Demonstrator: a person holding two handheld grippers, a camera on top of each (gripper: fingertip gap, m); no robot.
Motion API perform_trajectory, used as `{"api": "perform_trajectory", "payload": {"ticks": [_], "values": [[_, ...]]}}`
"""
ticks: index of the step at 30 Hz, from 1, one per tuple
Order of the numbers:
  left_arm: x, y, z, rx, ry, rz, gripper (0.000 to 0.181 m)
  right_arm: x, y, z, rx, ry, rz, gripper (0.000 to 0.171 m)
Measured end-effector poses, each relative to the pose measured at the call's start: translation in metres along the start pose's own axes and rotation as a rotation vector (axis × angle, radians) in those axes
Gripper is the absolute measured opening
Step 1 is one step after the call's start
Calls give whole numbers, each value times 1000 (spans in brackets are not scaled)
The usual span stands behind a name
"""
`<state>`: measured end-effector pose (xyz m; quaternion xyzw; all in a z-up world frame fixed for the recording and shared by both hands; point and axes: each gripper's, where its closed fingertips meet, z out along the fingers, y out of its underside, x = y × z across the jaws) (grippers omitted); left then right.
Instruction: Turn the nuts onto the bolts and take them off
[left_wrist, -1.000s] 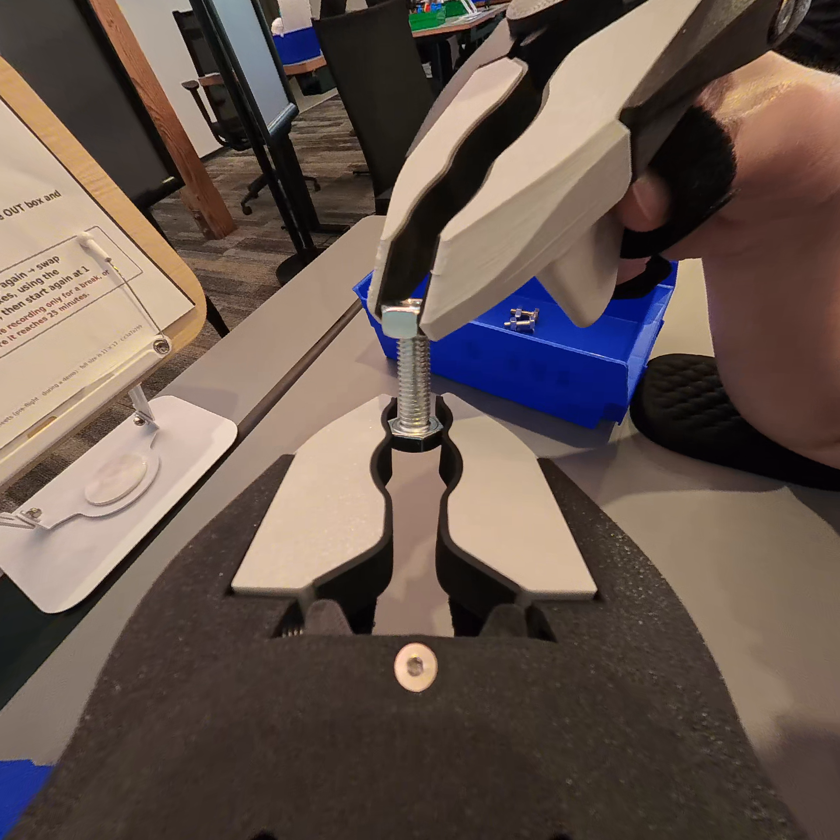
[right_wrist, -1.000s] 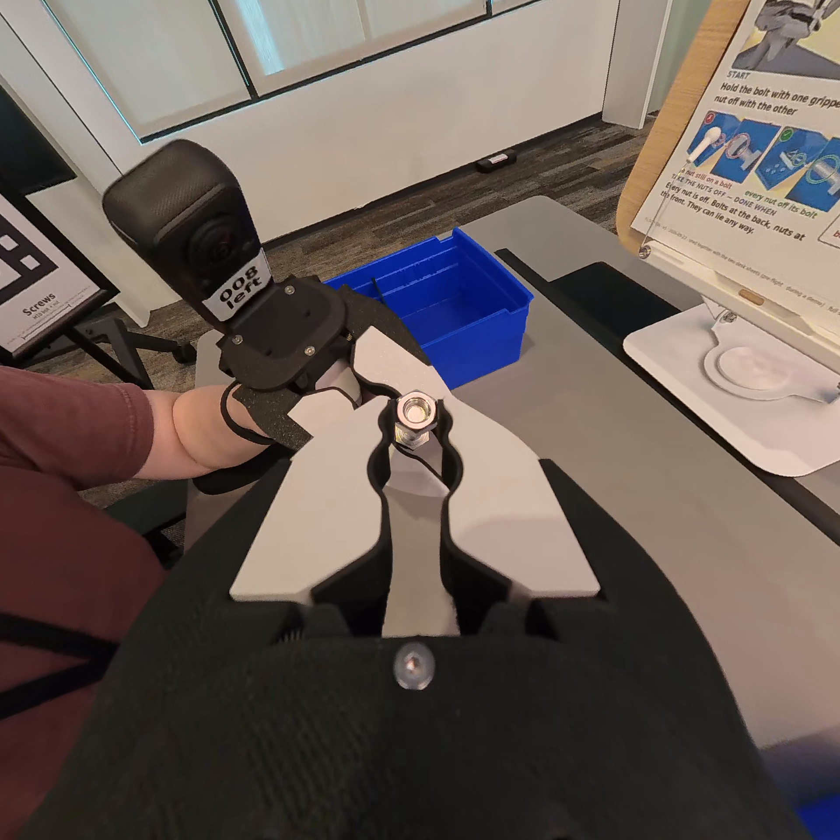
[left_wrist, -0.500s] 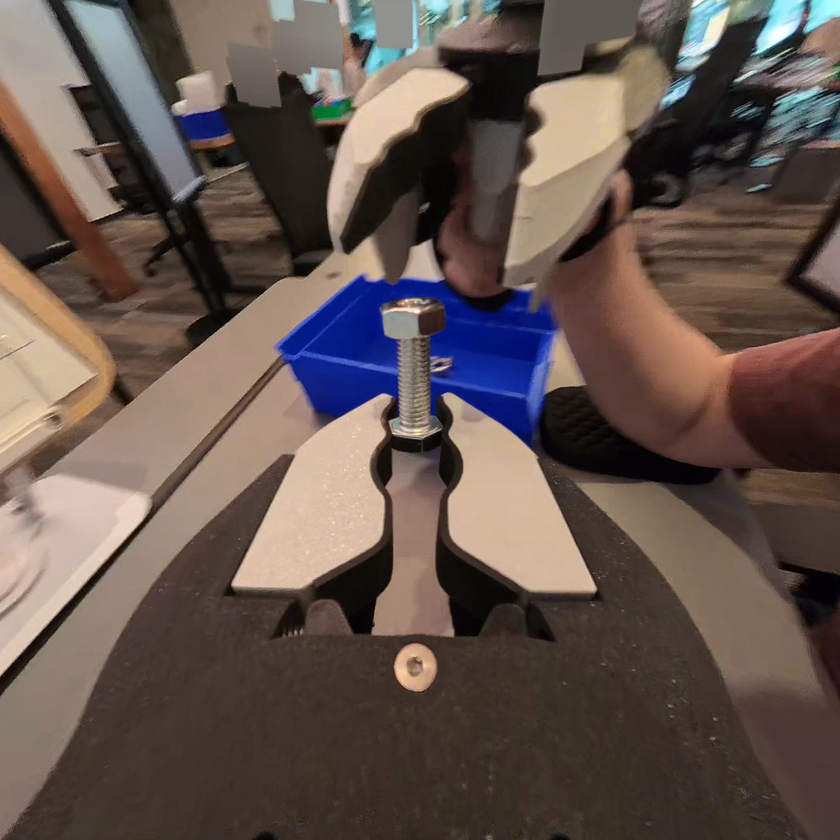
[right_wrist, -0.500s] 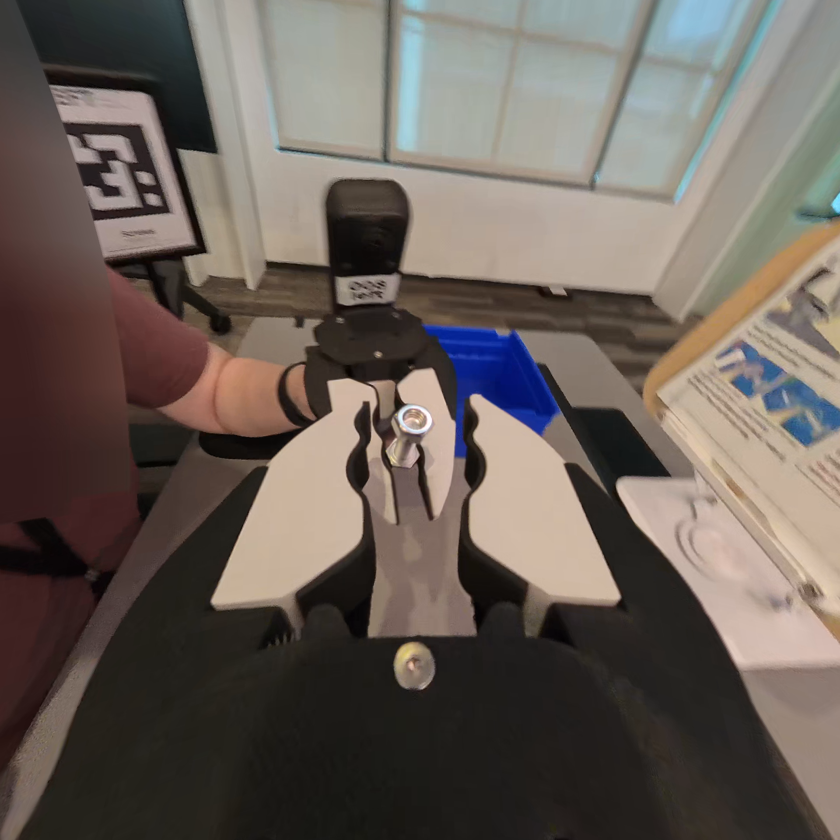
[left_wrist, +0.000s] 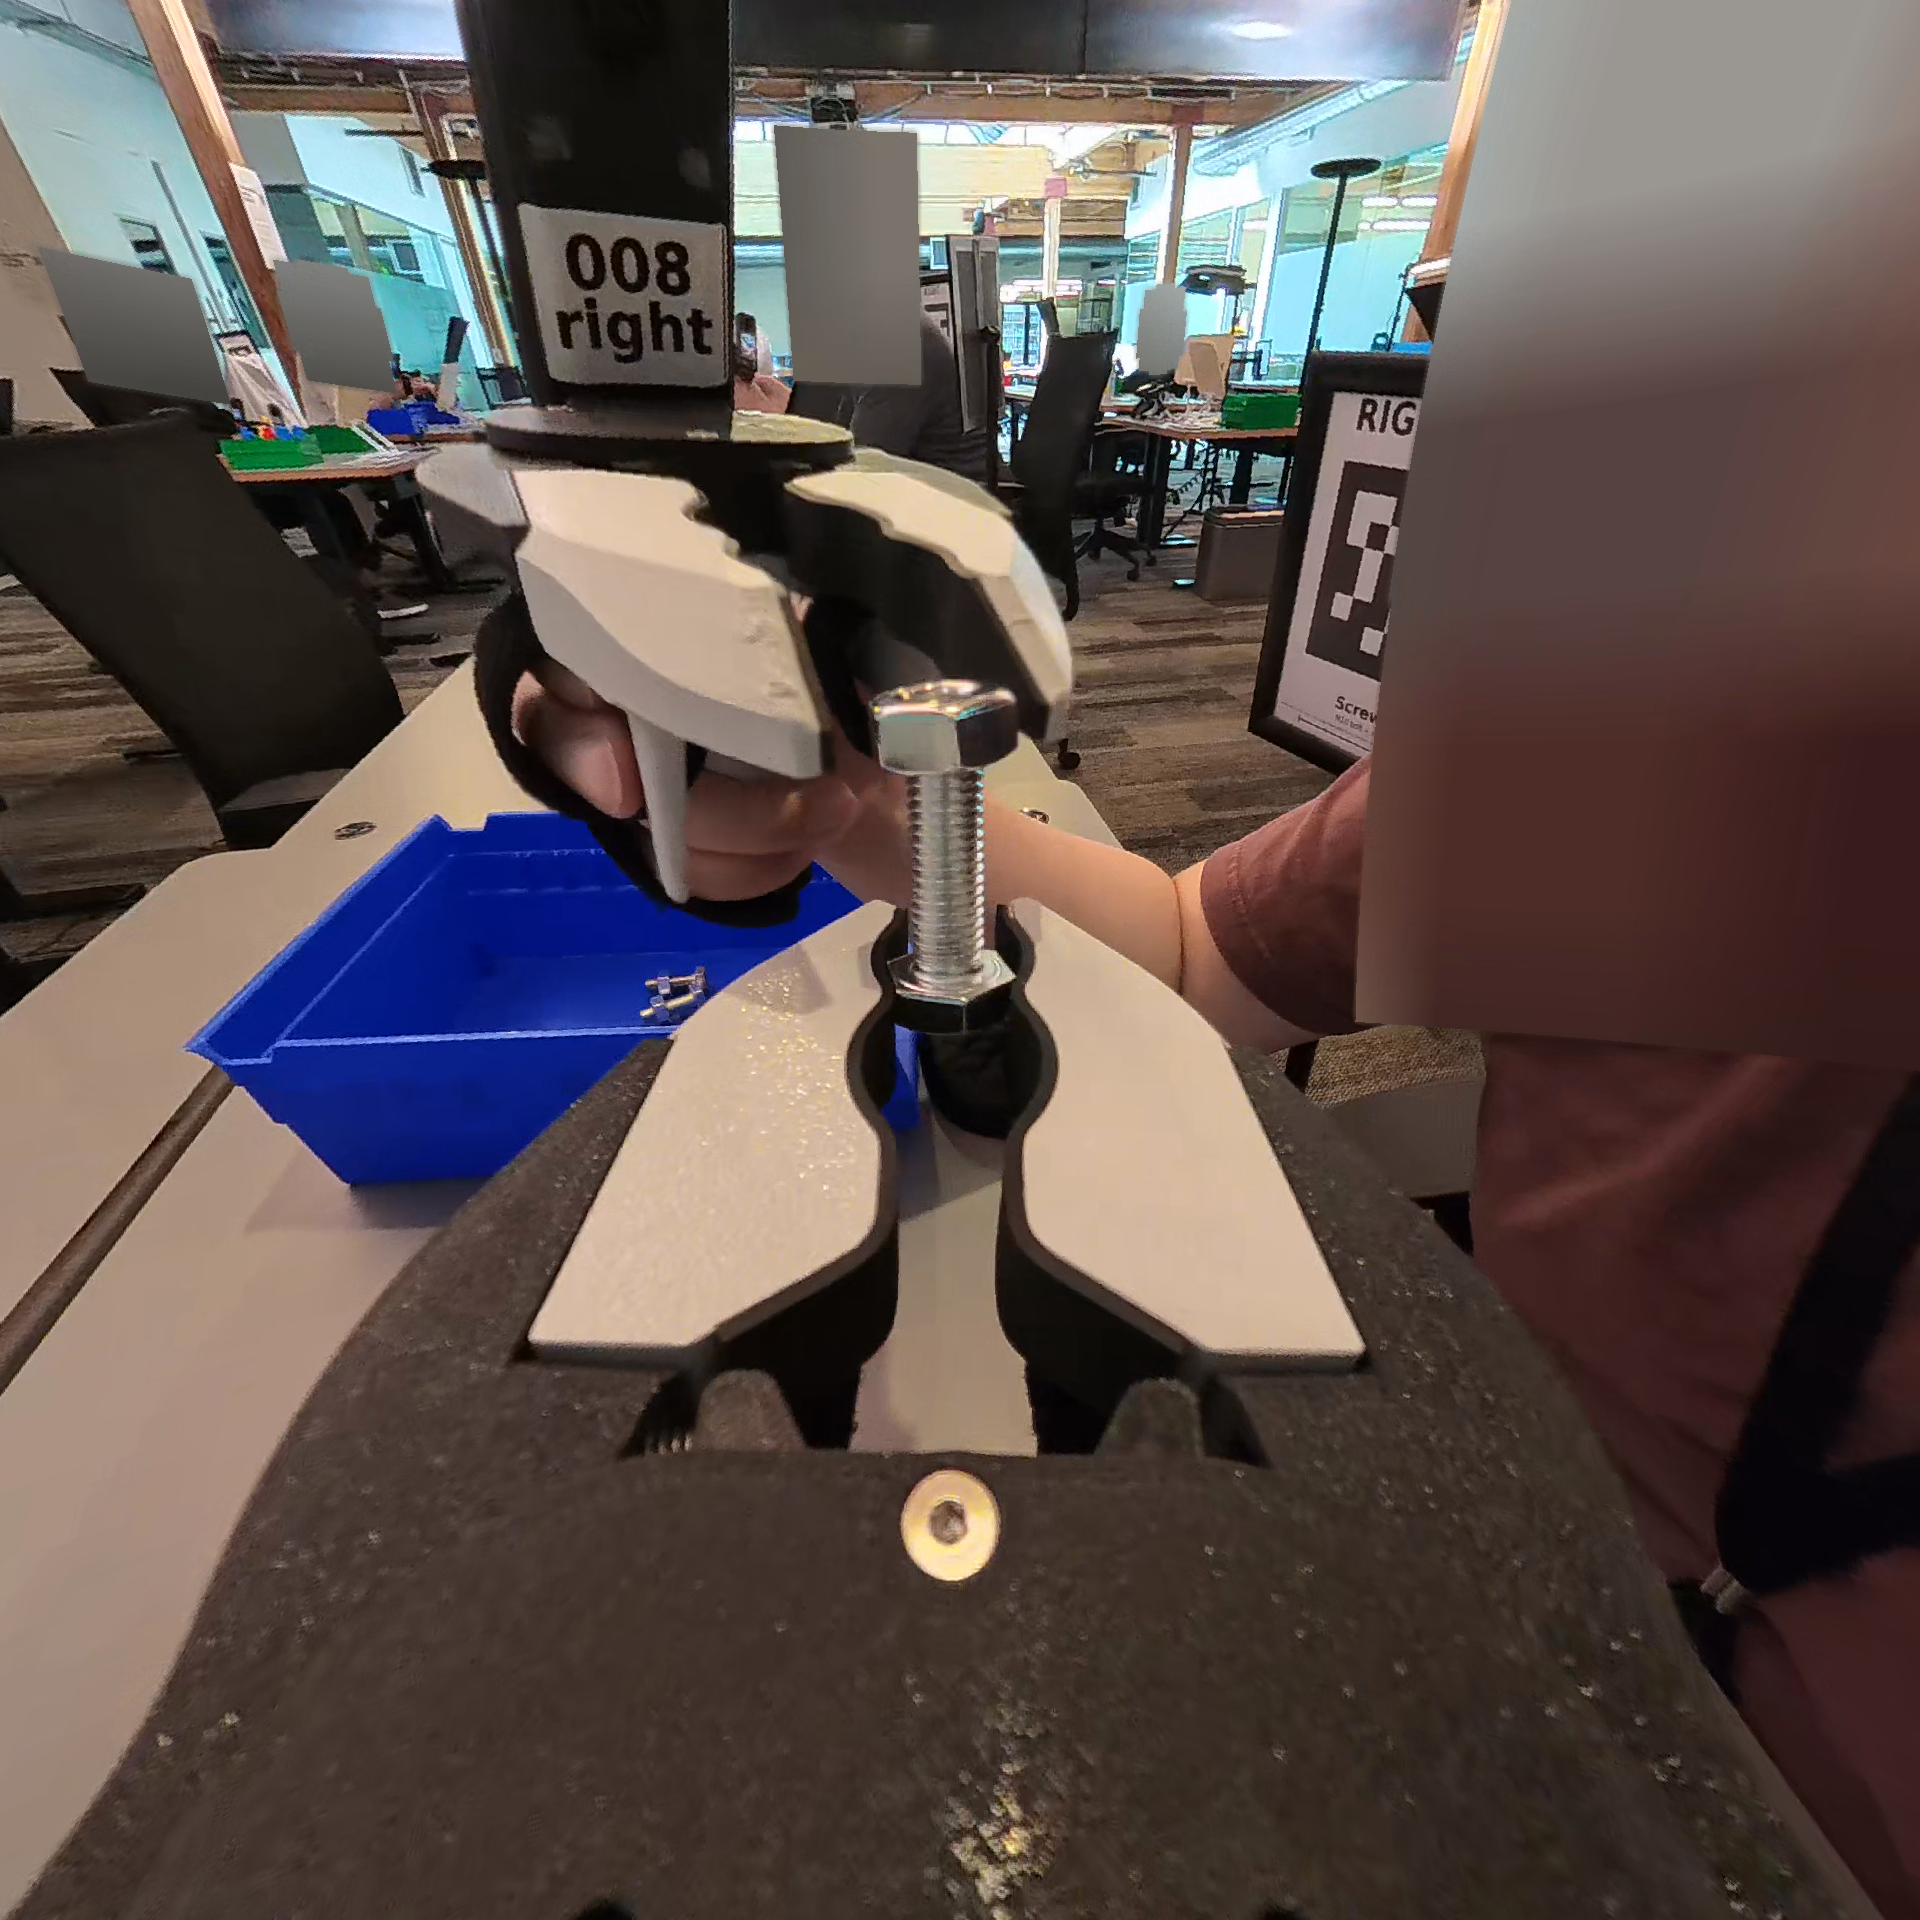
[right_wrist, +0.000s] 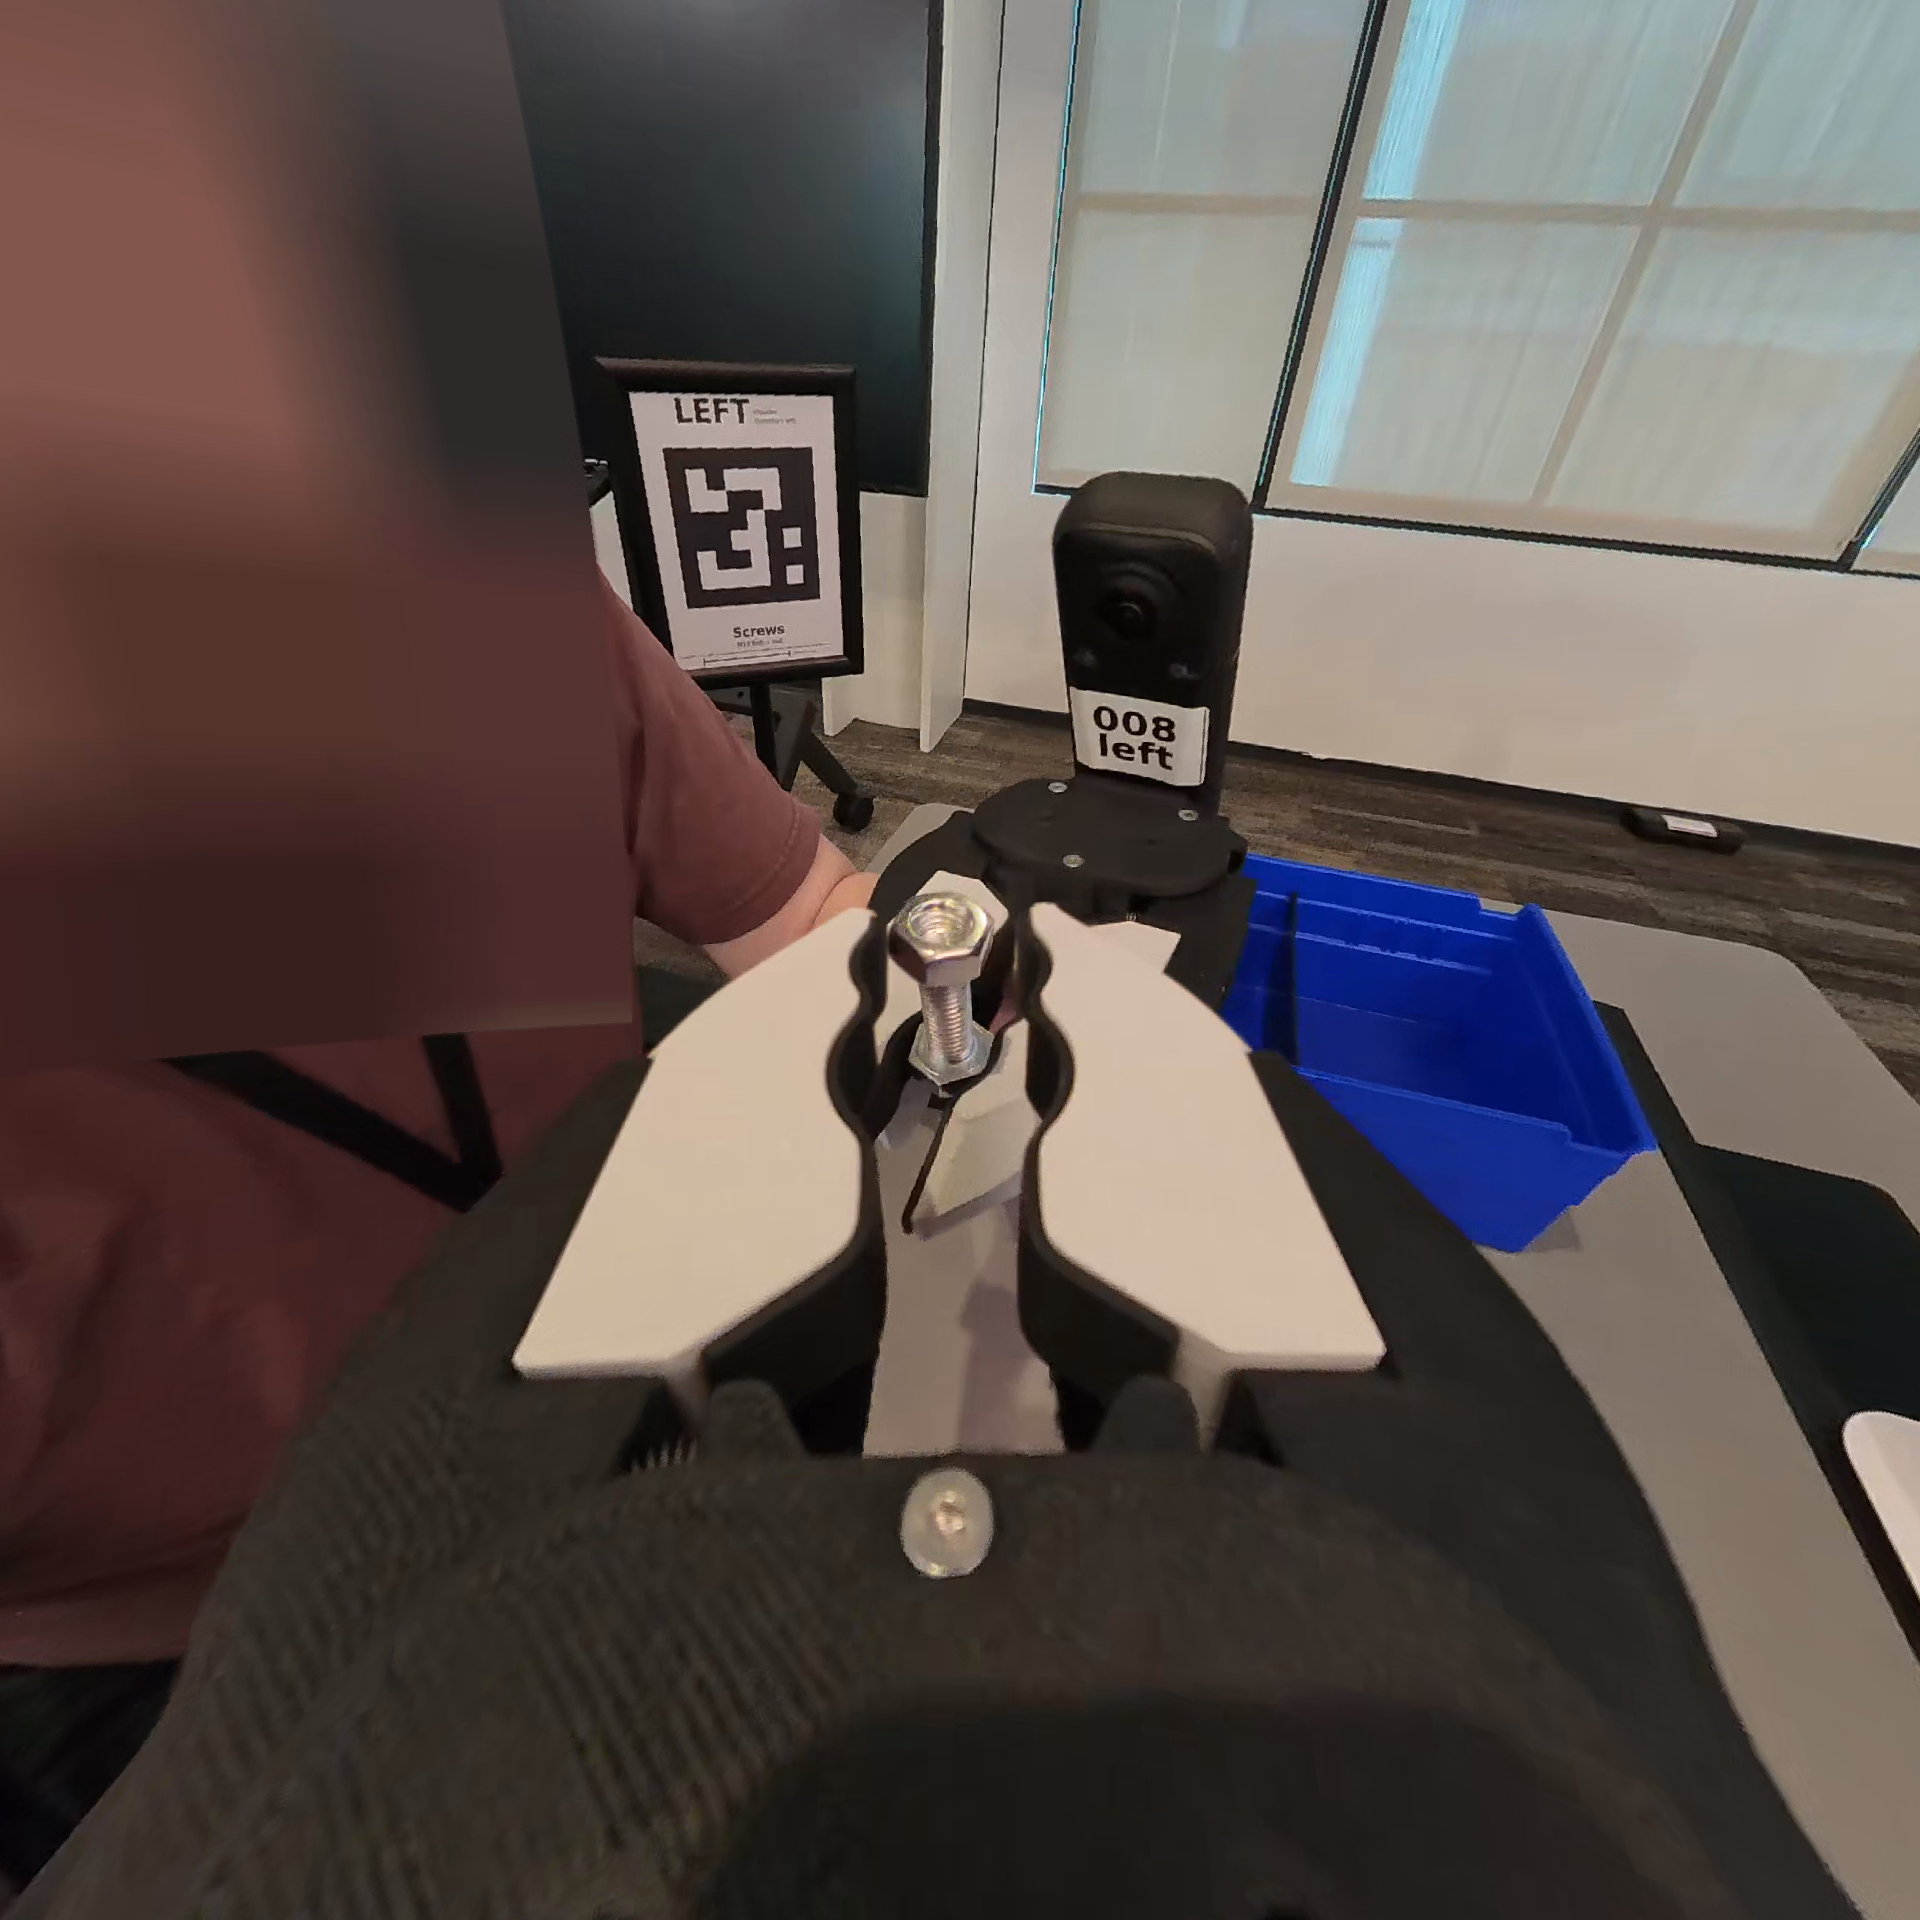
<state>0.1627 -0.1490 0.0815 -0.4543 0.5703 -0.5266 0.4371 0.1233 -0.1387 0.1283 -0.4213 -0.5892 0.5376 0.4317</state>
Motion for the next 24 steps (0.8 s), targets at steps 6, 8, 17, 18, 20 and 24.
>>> {"api": "perform_trajectory", "payload": {"ticks": [6,8,17,18,20,24], "values": [[-3,-2,-3,1,-27,9,15,1,0,2,-6,14,25,20],[-6,-2,-4,-7,-55,24,15,4,-1,2,-9,30,48,20],[-58,-7,-32,-45,-492,73,15,52,-6,2,35,401,166,19],[-63,-7,-35,-54,-531,74,15,57,-5,3,31,449,159,19],[-71,-4,-42,-82,-605,75,15,64,-3,3,16,547,132,19],[-76,-4,-48,-88,-657,56,15,70,-3,4,36,639,148,19]]}}
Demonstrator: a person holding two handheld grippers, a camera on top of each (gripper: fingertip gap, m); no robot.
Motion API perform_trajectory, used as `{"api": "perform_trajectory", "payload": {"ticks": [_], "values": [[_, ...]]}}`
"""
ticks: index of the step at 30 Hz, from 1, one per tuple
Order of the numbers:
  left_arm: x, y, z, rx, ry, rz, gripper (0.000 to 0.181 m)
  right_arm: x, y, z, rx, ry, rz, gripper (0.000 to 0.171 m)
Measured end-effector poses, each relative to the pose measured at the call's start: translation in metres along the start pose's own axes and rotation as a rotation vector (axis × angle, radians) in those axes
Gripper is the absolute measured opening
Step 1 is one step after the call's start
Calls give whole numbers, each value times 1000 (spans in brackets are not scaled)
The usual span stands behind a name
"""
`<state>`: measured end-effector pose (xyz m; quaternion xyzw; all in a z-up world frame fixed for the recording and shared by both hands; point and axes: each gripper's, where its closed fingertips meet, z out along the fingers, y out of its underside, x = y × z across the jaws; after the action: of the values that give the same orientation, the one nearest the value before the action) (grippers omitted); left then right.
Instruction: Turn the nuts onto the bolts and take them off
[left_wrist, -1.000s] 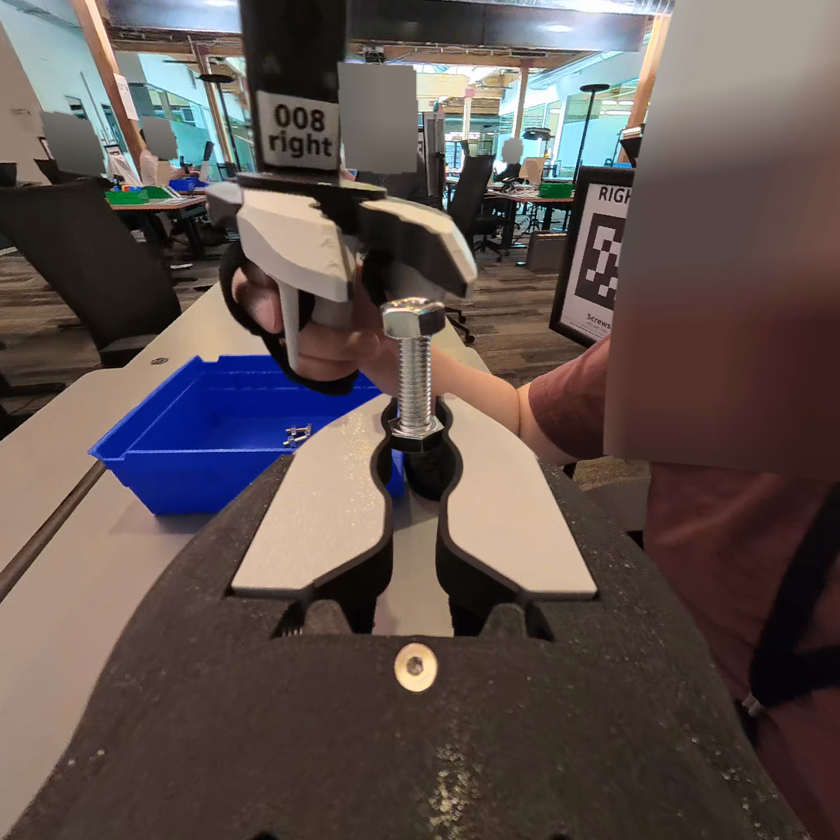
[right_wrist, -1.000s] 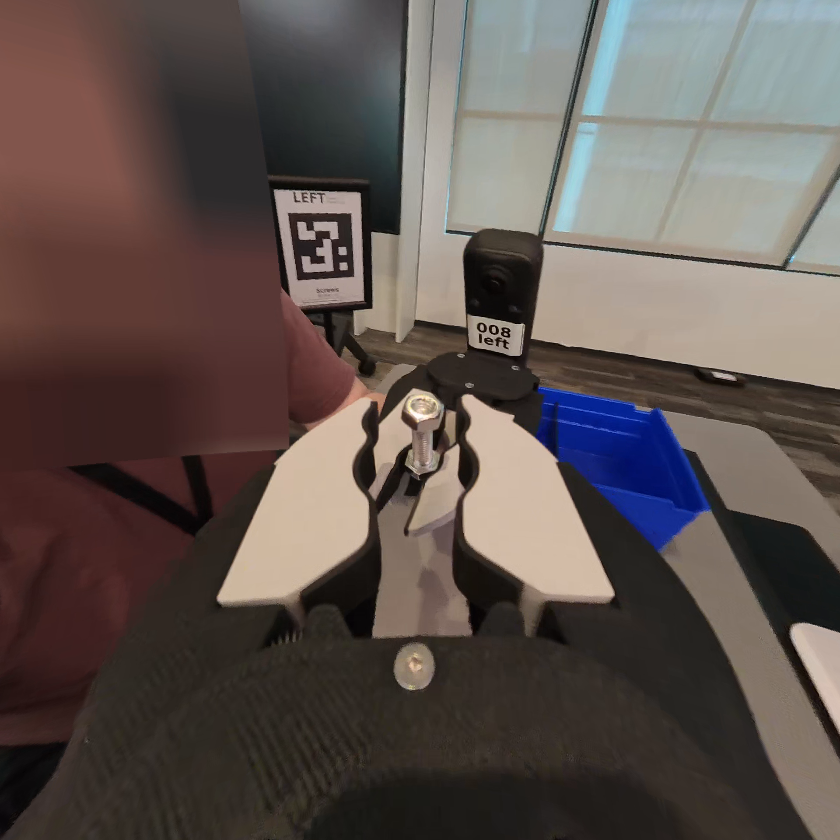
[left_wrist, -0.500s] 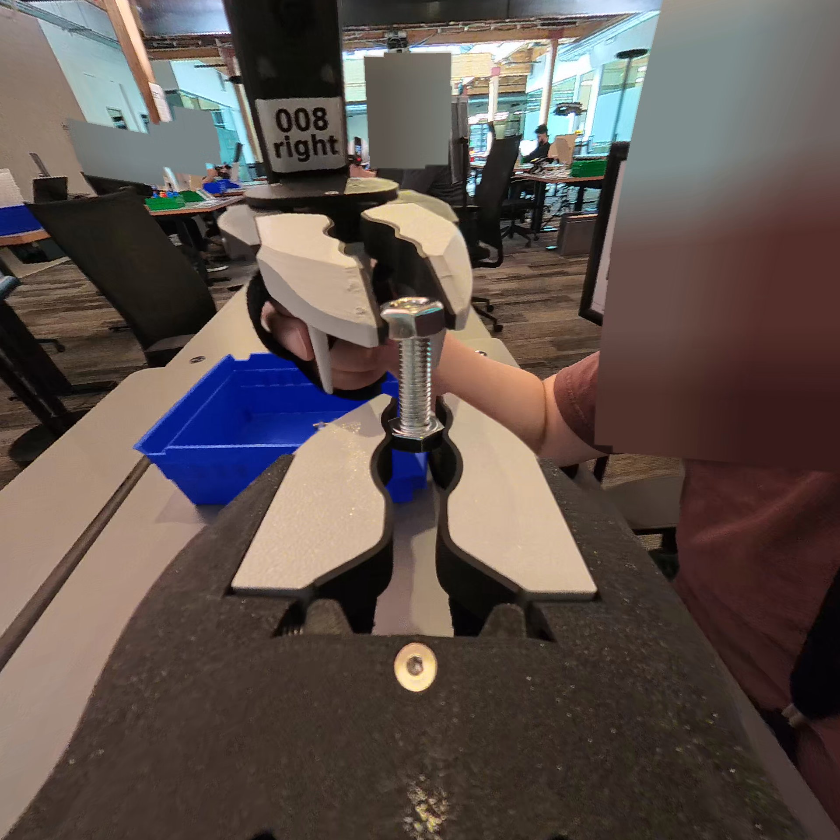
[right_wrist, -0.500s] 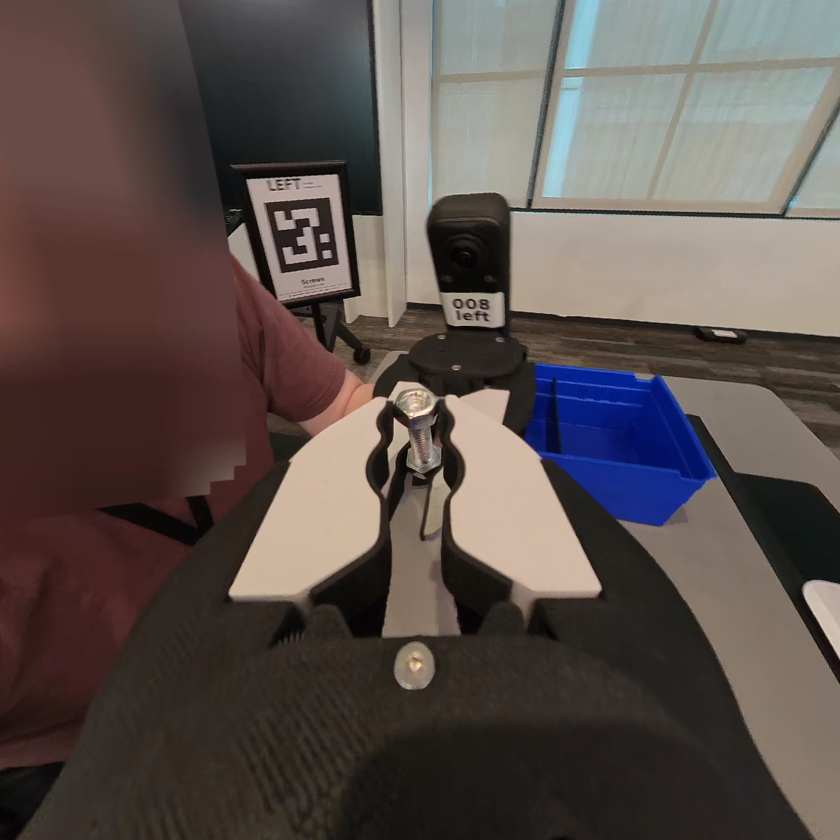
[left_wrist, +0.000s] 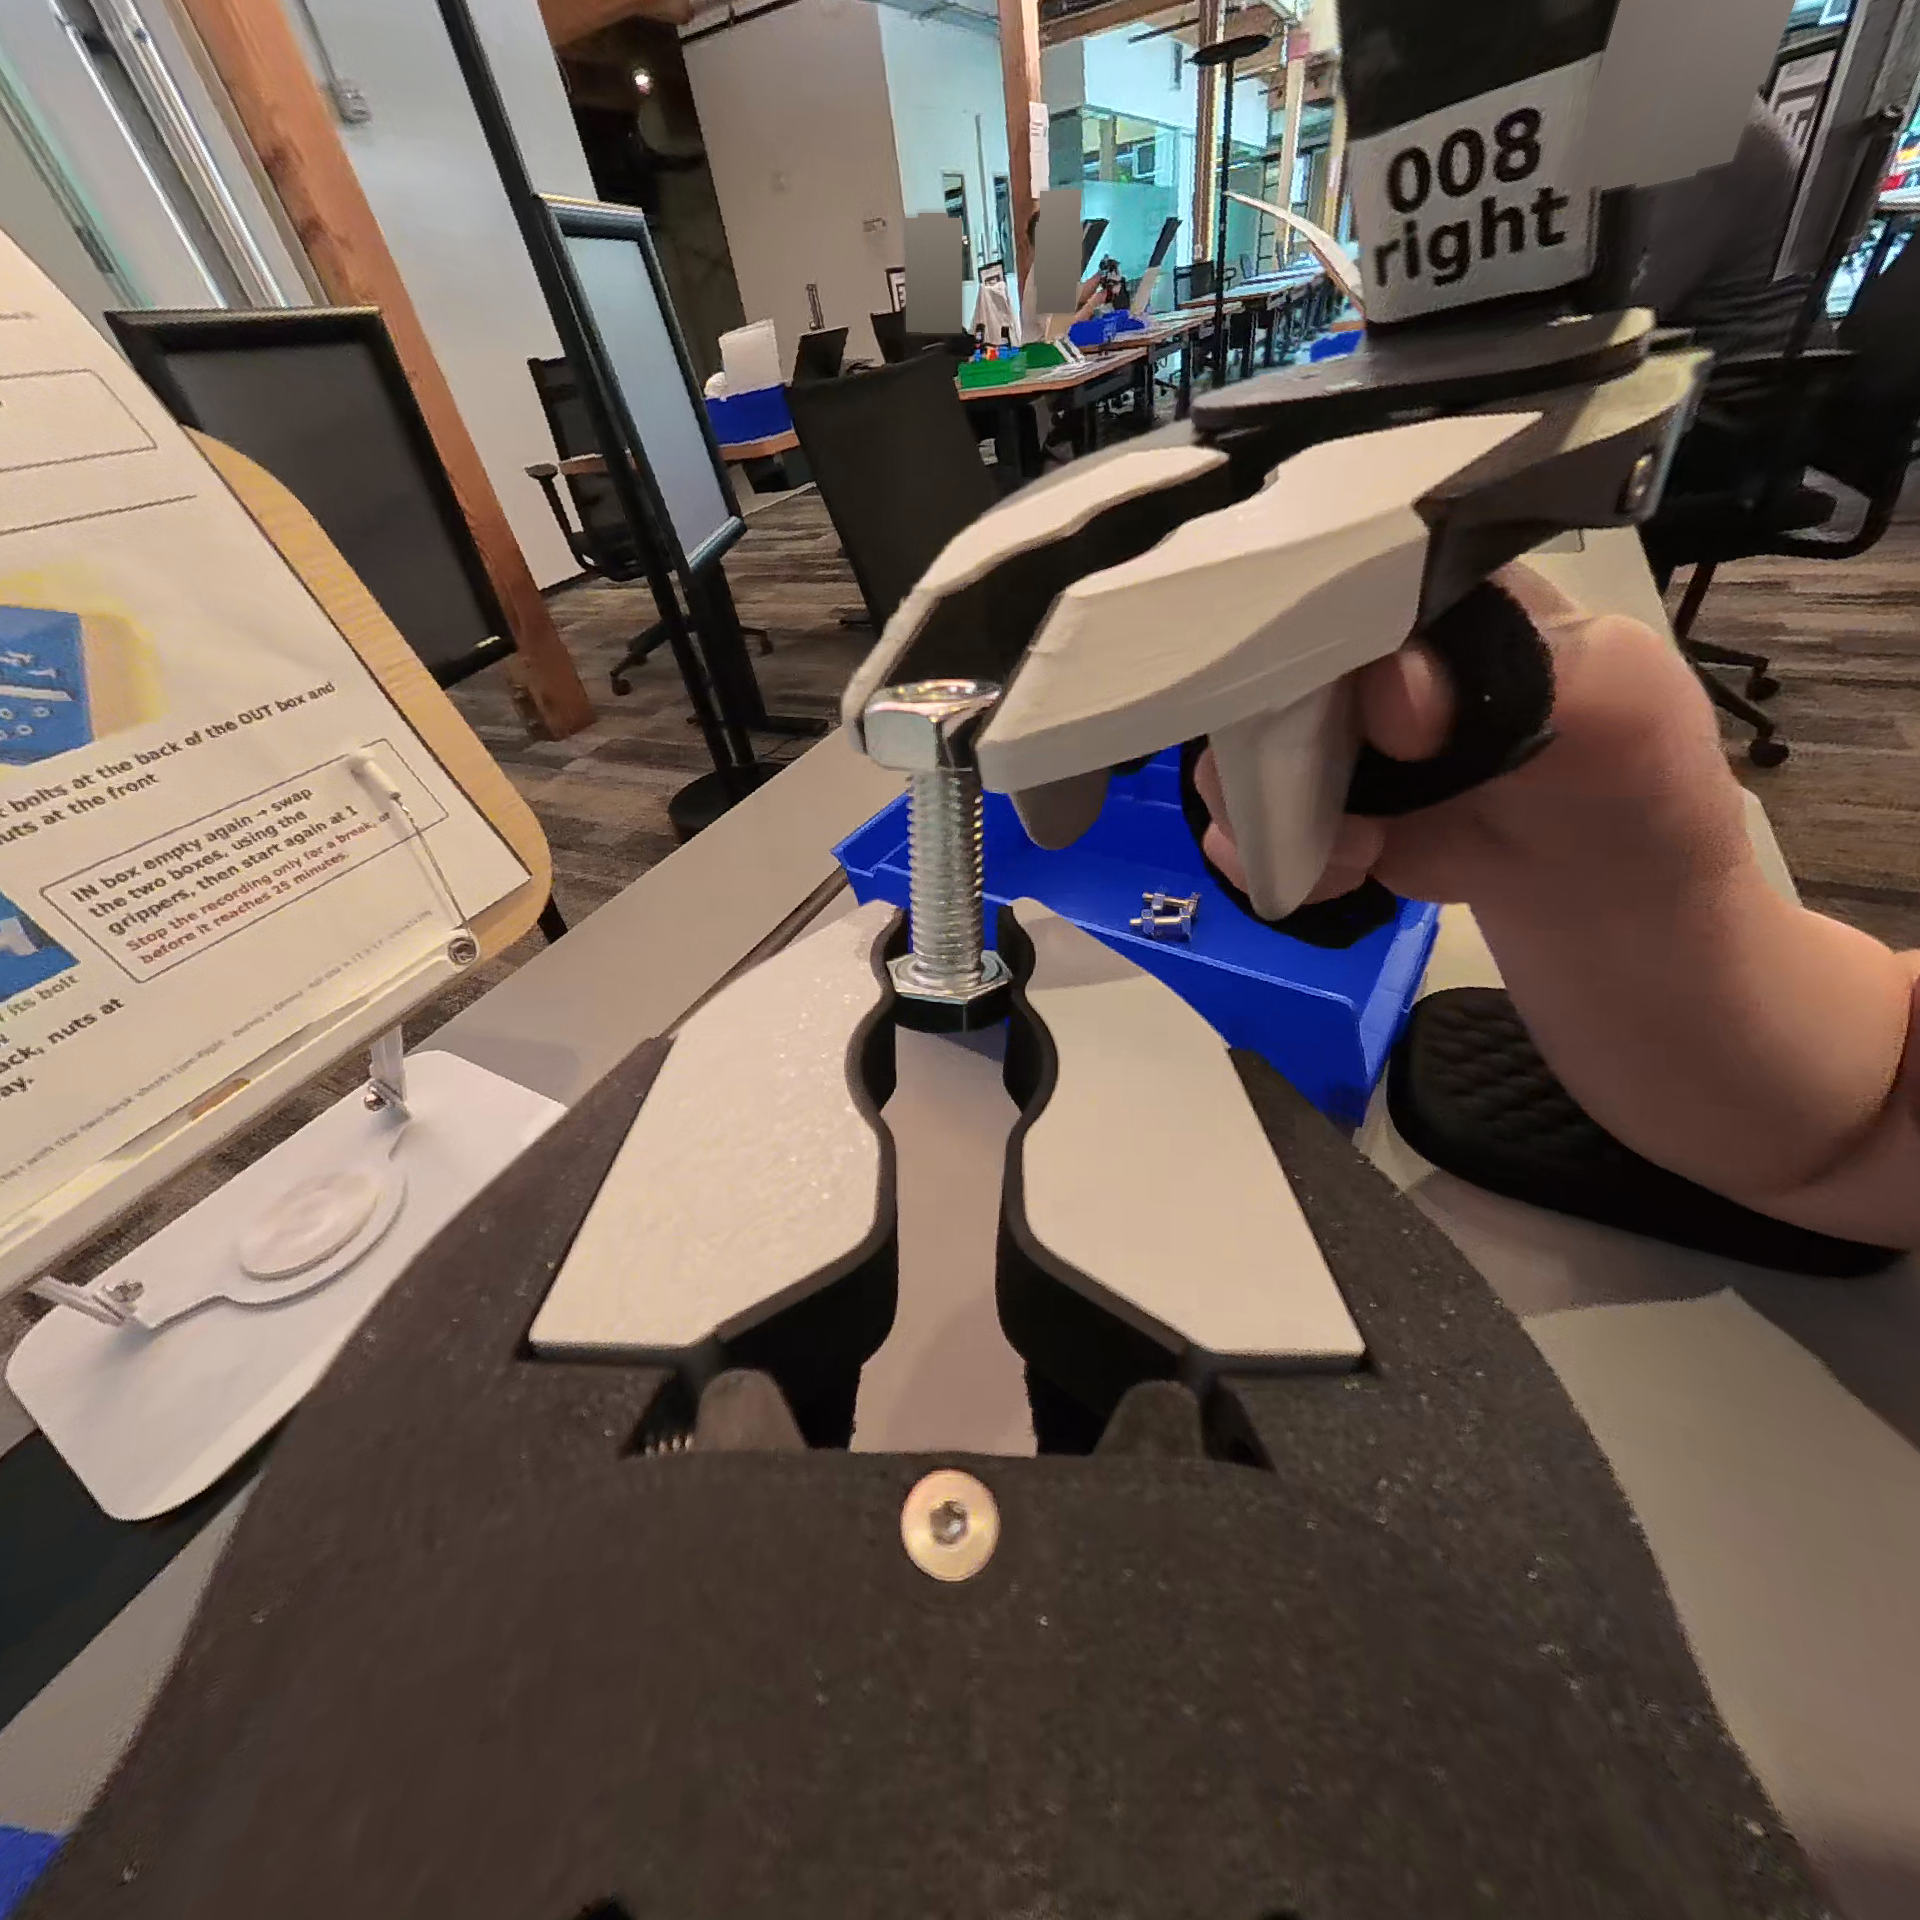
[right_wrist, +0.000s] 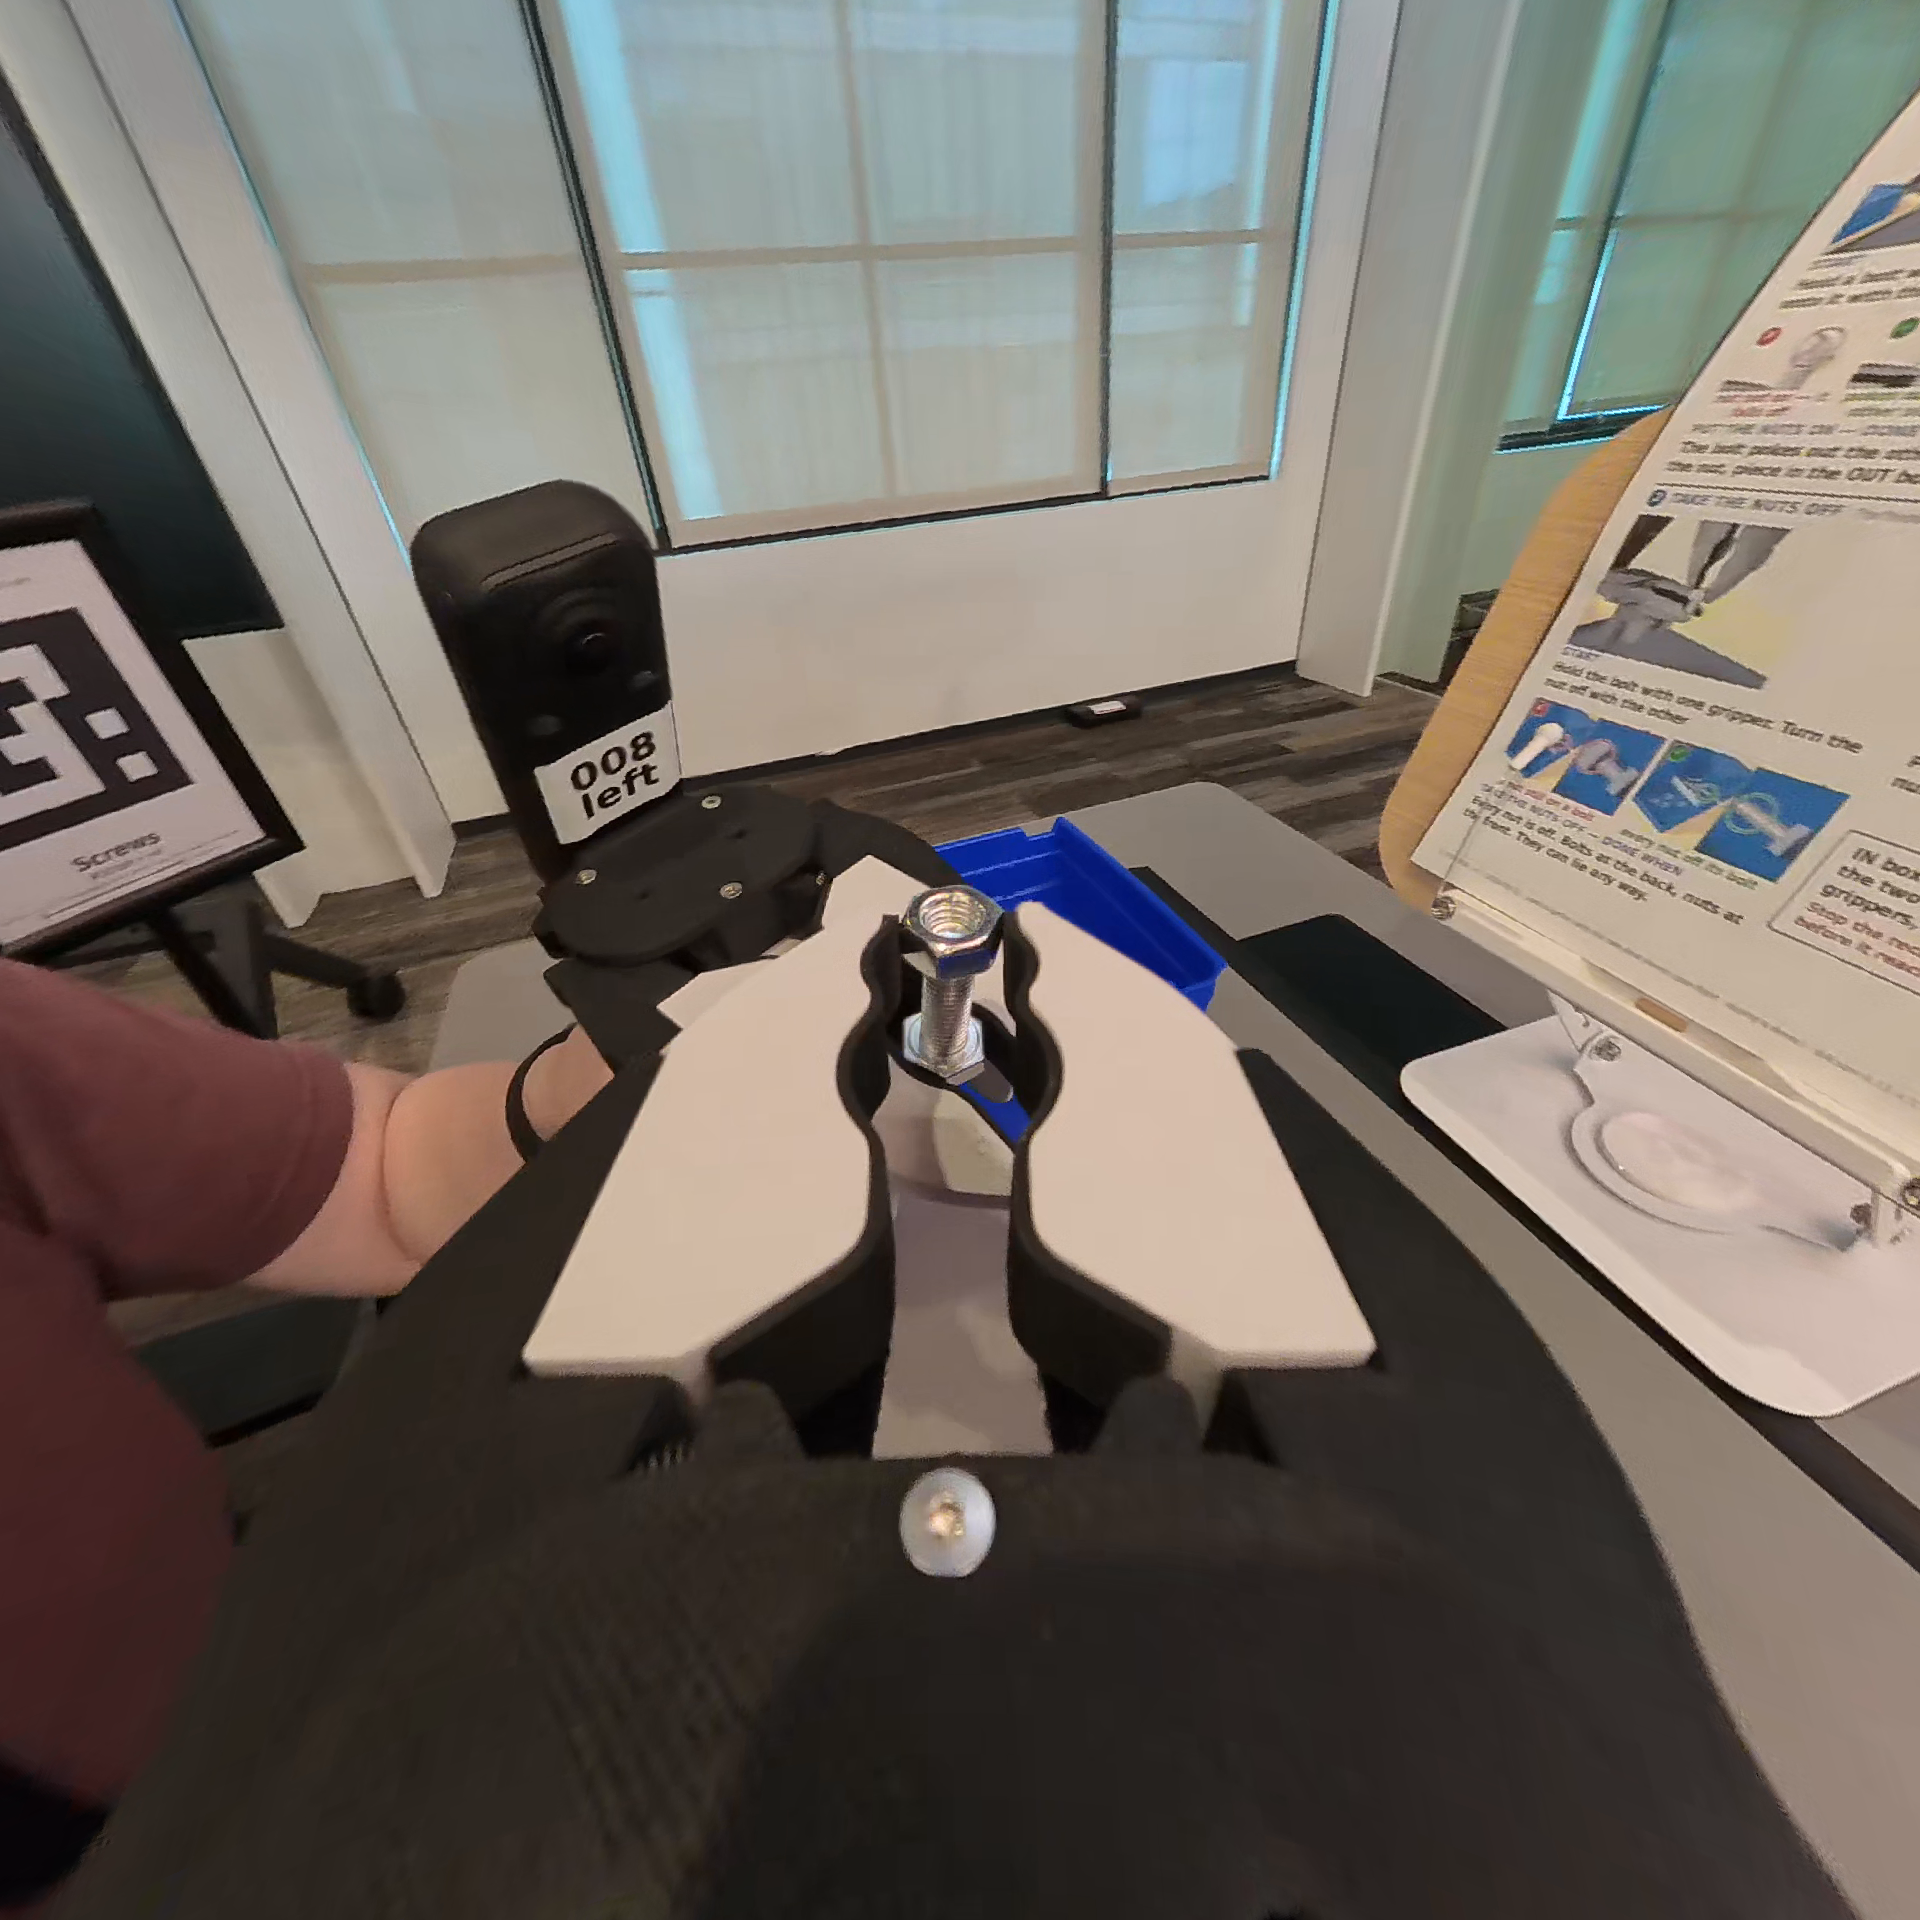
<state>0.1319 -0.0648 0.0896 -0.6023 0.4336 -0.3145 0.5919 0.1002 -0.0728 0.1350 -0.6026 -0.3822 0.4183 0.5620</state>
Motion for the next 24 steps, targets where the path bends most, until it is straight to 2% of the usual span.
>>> {"api": "perform_trajectory", "payload": {"ticks": [7,10,11,15,18,20,24], "values": [[3,-2,-1,8,37,-26,15,-2,-2,-1,9,-16,1,20],[9,-5,-2,26,89,-39,16,-10,-7,-7,4,-86,-34,44],[12,-6,-2,33,117,-42,16,-13,-8,-11,-5,-119,-67,47],[41,-15,-9,79,354,-82,15,-29,-15,-29,48,-304,-169,42],[60,-22,-16,132,521,-148,16,-43,-15,-36,79,-476,-97,36],[65,-25,-18,150,576,-179,16,-46,-12,-36,62,-528,-64,33],[68,-18,-15,121,573,-144,15,-45,-10,-32,65,-555,3,31]]}}
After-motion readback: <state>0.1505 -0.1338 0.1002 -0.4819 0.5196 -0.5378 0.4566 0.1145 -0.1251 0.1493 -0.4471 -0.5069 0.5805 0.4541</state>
